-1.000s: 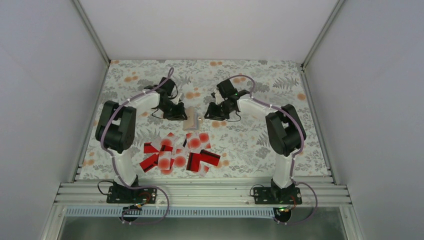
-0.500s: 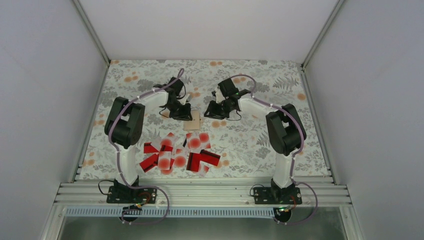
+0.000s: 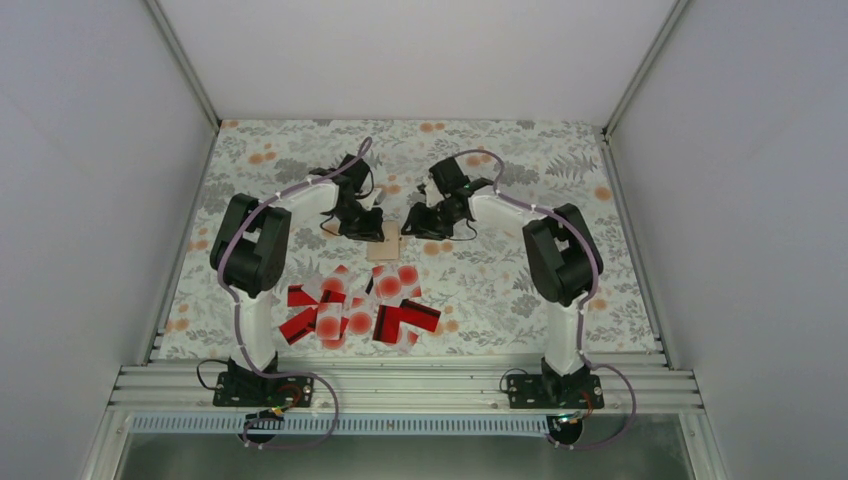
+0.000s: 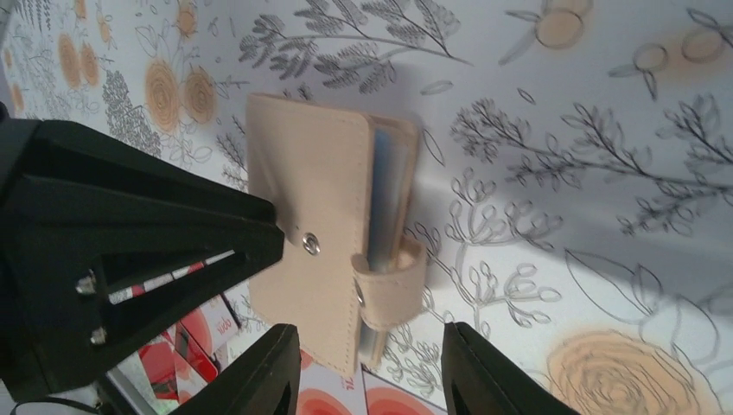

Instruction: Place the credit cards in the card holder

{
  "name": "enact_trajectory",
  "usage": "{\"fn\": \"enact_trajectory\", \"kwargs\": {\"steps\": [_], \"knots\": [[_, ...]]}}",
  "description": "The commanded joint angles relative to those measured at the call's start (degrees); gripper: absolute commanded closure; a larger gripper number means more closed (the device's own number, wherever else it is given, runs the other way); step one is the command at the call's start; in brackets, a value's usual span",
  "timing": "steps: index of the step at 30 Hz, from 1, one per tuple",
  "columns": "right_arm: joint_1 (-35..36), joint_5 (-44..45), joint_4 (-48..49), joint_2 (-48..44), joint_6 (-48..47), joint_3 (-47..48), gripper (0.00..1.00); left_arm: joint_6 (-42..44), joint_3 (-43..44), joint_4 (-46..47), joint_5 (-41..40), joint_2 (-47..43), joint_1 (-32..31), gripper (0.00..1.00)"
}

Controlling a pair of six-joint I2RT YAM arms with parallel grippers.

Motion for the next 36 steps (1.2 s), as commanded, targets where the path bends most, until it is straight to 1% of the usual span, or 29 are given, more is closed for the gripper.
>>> {"fn": "enact_trajectory", "kwargs": {"steps": [1, 6, 10, 13, 19, 21, 23, 25, 27, 29, 32, 36], "knots": [[1.81, 3.37, -2.32, 3.00, -0.84, 3.74, 0.58, 1.03, -1.32, -0.44, -0.81, 0.64, -0.17, 0.84], [3.21, 3.36, -3.77, 6.66, -2.01, 7.24, 0.62, 1.30, -1.48, -0.49, -0.95, 0.69, -0.15, 0.84], [3.24, 7.06, -6.56, 7.90, -2.99, 8.59, 0.68, 1.21, -1.54, -0.55, -0.85, 0.70, -0.12, 0.84], [2.66, 9.47, -6.83, 6.86, -3.83, 7.35, 0.72, 1.29, -1.61, -0.64, -0.96, 0.69, -0.18, 0.84], [0.75, 9.29, -4.94, 2.51, -6.62, 1.87, 0.72, 1.30, -2.28, -0.47, -1.13, 0.50, -0.26, 0.84], [0.09, 8.05, -3.70, 0.76, -7.39, -0.03, 0.73, 1.30, -2.40, -0.43, -1.18, 0.58, -0.28, 0.84], [-0.97, 5.02, -1.52, -1.33, -7.91, -2.53, 0.73, 1.30, -2.40, -0.44, -1.23, 0.68, -0.47, 0.84], [-2.21, -0.37, 2.39, -3.61, -8.16, -5.84, 0.72, 1.34, -2.32, -0.42, -1.62, 0.77, -0.69, 0.84], [-3.83, -7.83, 6.71, -5.45, -8.05, -9.26, 0.72, 1.38, -2.31, -0.39, -2.04, 0.93, -0.85, 0.84], [-4.78, -10.68, 9.19, -6.46, -7.76, -11.37, 0.72, 1.39, -2.39, -0.55, -2.74, 1.16, -1.08, 0.84], [-5.25, -9.94, 9.26, -5.83, -7.18, -11.28, 0.76, 1.36, -2.54, -0.52, -3.11, 1.34, -1.38, 0.84], [-5.25, -5.85, 6.70, -2.25, -4.65, -8.58, 0.83, 1.14, -2.75, -0.30, -3.12, 1.35, -1.57, 0.84]]}}
